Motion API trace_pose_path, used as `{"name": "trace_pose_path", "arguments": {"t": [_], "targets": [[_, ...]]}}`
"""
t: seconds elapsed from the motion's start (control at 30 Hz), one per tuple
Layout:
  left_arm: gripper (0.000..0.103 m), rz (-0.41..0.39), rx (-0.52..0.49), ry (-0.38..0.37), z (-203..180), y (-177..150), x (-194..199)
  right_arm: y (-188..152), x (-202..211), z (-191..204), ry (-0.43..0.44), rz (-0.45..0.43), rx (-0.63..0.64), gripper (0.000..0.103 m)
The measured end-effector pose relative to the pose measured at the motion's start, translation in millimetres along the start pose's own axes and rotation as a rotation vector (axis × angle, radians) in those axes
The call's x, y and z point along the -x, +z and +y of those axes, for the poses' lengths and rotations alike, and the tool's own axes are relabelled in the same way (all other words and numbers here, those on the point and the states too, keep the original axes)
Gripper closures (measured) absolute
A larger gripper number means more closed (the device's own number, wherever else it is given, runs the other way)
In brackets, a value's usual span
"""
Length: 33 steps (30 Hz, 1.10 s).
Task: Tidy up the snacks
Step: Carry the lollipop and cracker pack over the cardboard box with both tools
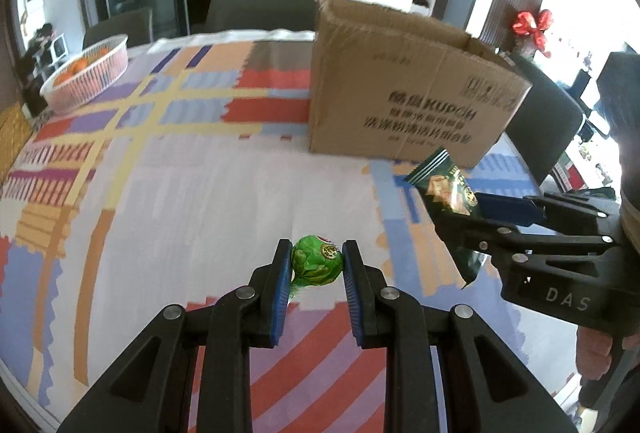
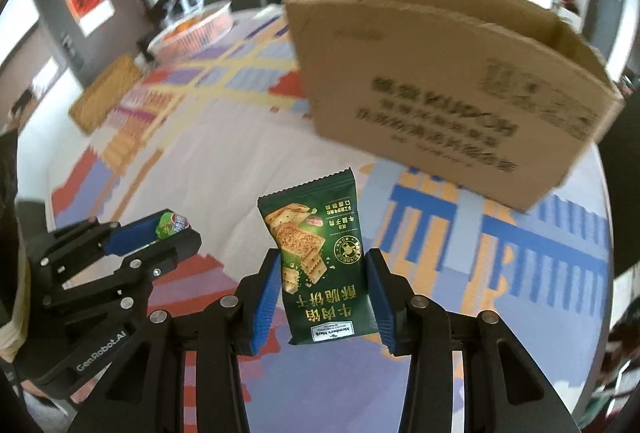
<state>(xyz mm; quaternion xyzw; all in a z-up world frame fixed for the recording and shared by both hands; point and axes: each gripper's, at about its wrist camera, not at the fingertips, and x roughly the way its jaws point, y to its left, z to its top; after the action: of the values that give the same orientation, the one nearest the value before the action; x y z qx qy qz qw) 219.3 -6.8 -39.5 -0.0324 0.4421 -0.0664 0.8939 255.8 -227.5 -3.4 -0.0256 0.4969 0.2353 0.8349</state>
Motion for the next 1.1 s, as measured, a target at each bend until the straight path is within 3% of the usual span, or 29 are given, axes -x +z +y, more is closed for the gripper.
{"name": "trace_pose_path", "arguments": {"t": [0.4,1.1], "targets": [[0.077,-0.097,-0.079,-0.058,-31.3,33.0,26.2,1.5,68.7,-20.8,-0.101,-0.209,-0.128,0.060],[0.077,-0.273,-0.174,-0.086,-57.4,121.2,59.2,48.8,128.3,-42.4,-0.164,-0.378,-0.171,0.060]]}}
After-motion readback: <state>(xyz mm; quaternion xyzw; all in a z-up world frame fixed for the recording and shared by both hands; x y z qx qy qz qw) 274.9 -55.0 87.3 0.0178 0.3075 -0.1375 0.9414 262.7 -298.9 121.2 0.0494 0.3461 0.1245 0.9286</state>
